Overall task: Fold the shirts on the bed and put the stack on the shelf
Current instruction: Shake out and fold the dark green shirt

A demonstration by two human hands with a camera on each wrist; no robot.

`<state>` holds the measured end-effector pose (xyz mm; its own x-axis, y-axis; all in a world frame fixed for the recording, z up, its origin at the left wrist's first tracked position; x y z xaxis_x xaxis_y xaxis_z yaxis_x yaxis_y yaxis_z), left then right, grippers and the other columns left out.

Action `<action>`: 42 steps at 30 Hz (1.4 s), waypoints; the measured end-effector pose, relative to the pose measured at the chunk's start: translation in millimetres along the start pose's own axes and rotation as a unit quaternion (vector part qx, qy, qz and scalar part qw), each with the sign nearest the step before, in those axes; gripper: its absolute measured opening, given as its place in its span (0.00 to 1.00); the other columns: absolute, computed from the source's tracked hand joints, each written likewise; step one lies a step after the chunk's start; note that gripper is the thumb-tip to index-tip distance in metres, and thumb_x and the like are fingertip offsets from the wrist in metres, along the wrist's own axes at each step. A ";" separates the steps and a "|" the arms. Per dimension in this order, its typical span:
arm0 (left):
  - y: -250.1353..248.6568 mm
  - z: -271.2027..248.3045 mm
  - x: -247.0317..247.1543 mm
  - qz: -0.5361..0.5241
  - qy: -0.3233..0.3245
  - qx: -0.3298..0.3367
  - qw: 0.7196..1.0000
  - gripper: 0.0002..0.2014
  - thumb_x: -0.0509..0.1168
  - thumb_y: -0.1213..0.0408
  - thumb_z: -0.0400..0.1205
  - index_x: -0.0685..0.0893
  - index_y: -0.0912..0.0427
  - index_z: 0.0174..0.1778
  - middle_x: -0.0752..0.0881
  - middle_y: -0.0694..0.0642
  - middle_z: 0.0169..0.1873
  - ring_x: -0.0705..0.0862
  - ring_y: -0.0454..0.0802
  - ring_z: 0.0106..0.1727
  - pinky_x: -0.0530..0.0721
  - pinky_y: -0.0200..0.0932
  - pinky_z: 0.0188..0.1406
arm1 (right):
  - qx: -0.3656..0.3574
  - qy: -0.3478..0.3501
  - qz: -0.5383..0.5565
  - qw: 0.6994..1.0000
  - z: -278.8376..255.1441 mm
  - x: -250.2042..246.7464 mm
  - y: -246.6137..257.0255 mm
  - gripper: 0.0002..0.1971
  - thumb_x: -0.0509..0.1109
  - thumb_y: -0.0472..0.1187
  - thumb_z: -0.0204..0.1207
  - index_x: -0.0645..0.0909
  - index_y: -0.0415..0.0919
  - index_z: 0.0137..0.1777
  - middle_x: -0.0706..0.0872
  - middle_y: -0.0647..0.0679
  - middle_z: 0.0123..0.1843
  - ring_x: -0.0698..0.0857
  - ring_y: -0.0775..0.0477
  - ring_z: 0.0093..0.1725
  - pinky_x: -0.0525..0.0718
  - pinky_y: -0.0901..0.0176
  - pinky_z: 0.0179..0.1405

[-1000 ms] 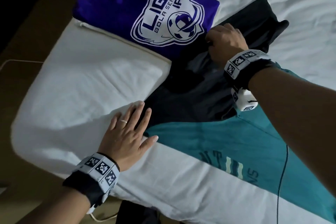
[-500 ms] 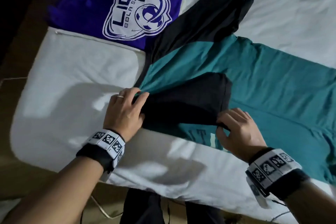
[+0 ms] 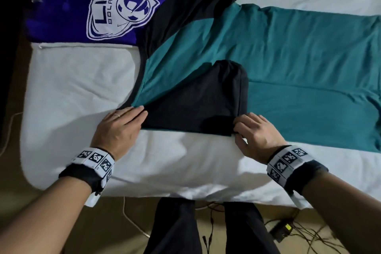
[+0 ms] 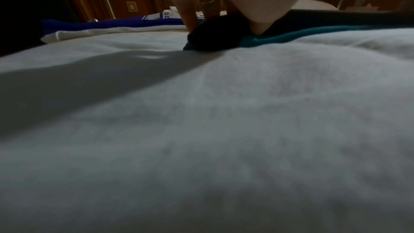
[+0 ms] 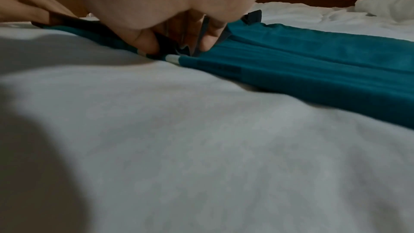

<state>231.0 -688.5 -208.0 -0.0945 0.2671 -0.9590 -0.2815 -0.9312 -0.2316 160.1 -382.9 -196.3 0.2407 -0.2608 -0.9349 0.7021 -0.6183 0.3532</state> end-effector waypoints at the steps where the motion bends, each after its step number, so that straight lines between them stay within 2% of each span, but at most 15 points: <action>1: 0.5 -2.2 2.0 -0.002 0.005 0.004 1.000 0.15 0.61 0.68 0.86 0.90 0.62 0.63 0.88 0.59 0.65 0.89 0.63 0.60 0.86 0.59 0.59 | 0.005 -0.008 0.003 1.000 -0.9 0.0 0.0 0.04 0.65 0.34 0.73 0.81 0.37 0.40 0.86 0.44 0.45 0.81 0.37 0.39 0.78 0.48 0.36; 7: -0.2 -2.3 10.3 0.032 0.086 -0.029 0.995 0.20 0.59 0.53 0.86 0.89 0.62 0.63 0.86 0.60 0.67 0.85 0.63 0.65 0.81 0.60 0.61 | 0.026 0.002 -0.016 1.000 -11.4 8.7 2.9 0.08 0.65 0.39 0.77 0.84 0.38 0.41 0.86 0.45 0.49 0.81 0.36 0.41 0.78 0.46 0.38; 10: -4.9 13.7 1.0 0.027 0.068 -0.053 0.996 0.23 0.59 0.48 0.85 0.91 0.63 0.53 0.87 0.61 0.59 0.84 0.66 0.59 0.80 0.61 0.57 | 0.053 -0.016 -0.013 0.998 0.4 -1.5 4.2 0.11 0.66 0.44 0.79 0.84 0.39 0.39 0.84 0.45 0.46 0.78 0.37 0.41 0.75 0.47 0.39; 12: -12.3 30.2 -0.6 0.011 0.050 -0.061 0.997 0.24 0.58 0.48 0.87 0.88 0.63 0.60 0.85 0.63 0.63 0.83 0.66 0.61 0.80 0.61 0.59 | 0.069 -0.049 -0.019 0.996 19.7 -11.6 9.0 0.11 0.65 0.45 0.81 0.86 0.39 0.46 0.85 0.44 0.52 0.79 0.36 0.44 0.75 0.46 0.41; 15: -36.5 51.3 21.0 0.011 0.113 -0.065 0.991 0.31 0.56 0.43 0.86 0.72 0.57 0.82 0.71 0.62 0.81 0.73 0.65 0.77 0.74 0.64 0.72 | 0.110 -0.028 -0.052 0.992 47.5 -2.8 9.7 0.21 0.63 0.50 0.81 0.81 0.40 0.69 0.78 0.39 0.73 0.79 0.33 0.66 0.78 0.42 0.56; 17: -43.5 51.0 44.4 0.027 0.191 -0.087 0.977 0.38 0.49 0.36 0.84 0.58 0.53 0.88 0.56 0.58 0.88 0.60 0.60 0.86 0.66 0.66 0.78 | 0.152 0.044 -0.085 0.984 51.1 19.3 -0.1 0.33 0.59 0.59 0.81 0.69 0.41 0.81 0.64 0.36 0.84 0.67 0.34 0.81 0.72 0.40 0.70; 20: -33.7 37.8 65.9 0.045 0.257 -0.127 0.957 0.44 0.37 0.28 0.81 0.43 0.50 0.89 0.41 0.52 0.89 0.45 0.54 0.89 0.55 0.66 0.84 | 0.209 0.117 -0.111 0.965 32.2 43.7 -24.6 0.44 0.49 0.70 0.80 0.52 0.40 0.87 0.48 0.37 0.89 0.50 0.37 0.87 0.59 0.38 0.81; 23: -29.7 33.0 69.8 0.058 0.305 -0.130 0.942 0.47 0.33 0.25 0.78 0.38 0.49 0.88 0.37 0.51 0.88 0.42 0.53 0.89 0.49 0.66 0.85 | 0.209 0.145 -0.110 0.961 12.6 45.4 -43.3 0.47 0.46 0.73 0.79 0.49 0.39 0.88 0.45 0.40 0.89 0.47 0.38 0.88 0.55 0.37 0.82; 25: -33.1 43.6 60.8 0.071 0.321 -0.129 0.936 0.48 0.36 0.23 0.77 0.46 0.49 0.89 0.46 0.53 0.89 0.50 0.57 0.88 0.52 0.66 0.84 | 0.174 0.155 -0.107 0.967 6.3 35.0 -52.5 0.45 0.48 0.71 0.79 0.54 0.40 0.87 0.49 0.41 0.89 0.52 0.38 0.87 0.60 0.37 0.79; 26: -35.5 55.1 52.1 0.076 0.306 -0.127 0.940 0.47 0.39 0.24 0.77 0.57 0.50 0.88 0.57 0.56 0.87 0.60 0.60 0.85 0.57 0.66 0.82 | 0.156 0.150 -0.103 0.971 4.8 25.9 -59.3 0.43 0.49 0.70 0.79 0.59 0.41 0.86 0.54 0.41 0.88 0.57 0.38 0.86 0.64 0.37 0.77; 28: -41.0 87.9 33.0 0.071 0.236 -0.120 0.962 0.42 0.45 0.27 0.78 0.77 0.55 0.75 0.79 0.60 0.73 0.79 0.64 0.70 0.72 0.66 0.72 | 0.128 0.119 -0.095 0.980 5.3 1.8 -78.7 0.36 0.52 0.65 0.80 0.70 0.42 0.80 0.67 0.41 0.83 0.69 0.36 0.79 0.71 0.38 0.69; 29: -43.7 106.8 25.9 0.065 0.192 -0.119 0.972 0.38 0.48 0.30 0.79 0.82 0.57 0.69 0.84 0.60 0.65 0.82 0.65 0.62 0.77 0.64 0.65 | 0.122 0.097 -0.098 0.983 6.0 -11.4 -92.7 0.33 0.54 0.63 0.80 0.73 0.42 0.77 0.73 0.40 0.79 0.74 0.35 0.74 0.73 0.40 0.65; 33: -65.6 169.4 31.0 0.024 0.110 -0.138 0.984 0.31 0.57 0.38 0.79 0.83 0.59 0.66 0.81 0.59 0.65 0.81 0.66 0.59 0.80 0.62 0.56 | 0.137 0.044 -0.118 0.982 4.0 -52.8 -160.6 0.27 0.55 0.59 0.81 0.82 0.41 0.67 0.83 0.41 0.66 0.81 0.33 0.60 0.77 0.41 0.55; 38: -108.2 216.7 59.7 -0.026 0.119 -0.167 0.978 0.29 0.61 0.41 0.79 0.83 0.59 0.68 0.80 0.56 0.67 0.83 0.66 0.57 0.81 0.60 0.57 | 0.193 0.095 -0.117 0.970 -7.1 -81.4 -232.9 0.29 0.54 0.63 0.80 0.83 0.43 0.66 0.83 0.42 0.63 0.80 0.35 0.61 0.77 0.42 0.58; 42: -121.9 267.3 56.1 -0.058 0.105 -0.194 0.974 0.25 0.63 0.47 0.78 0.82 0.58 0.67 0.82 0.55 0.67 0.84 0.67 0.56 0.82 0.60 0.56 | 0.260 0.122 -0.082 0.954 -7.7 -105.1 -282.8 0.19 0.63 0.53 0.82 0.81 0.42 0.65 0.81 0.44 0.64 0.77 0.37 0.66 0.76 0.44 0.61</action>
<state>4.8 -493.7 -189.9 0.1244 0.3577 -0.9255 0.1062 -0.9322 -0.3460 -58.6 -174.9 -198.1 0.3492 0.0115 -0.9370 0.3317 -0.9367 0.1121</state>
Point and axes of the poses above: each hand's wrist, its own z-axis towards the middle knuckle, its own x-axis out of the palm, y = z × x, the point moved 8 cm from there along z, towards the middle knuckle
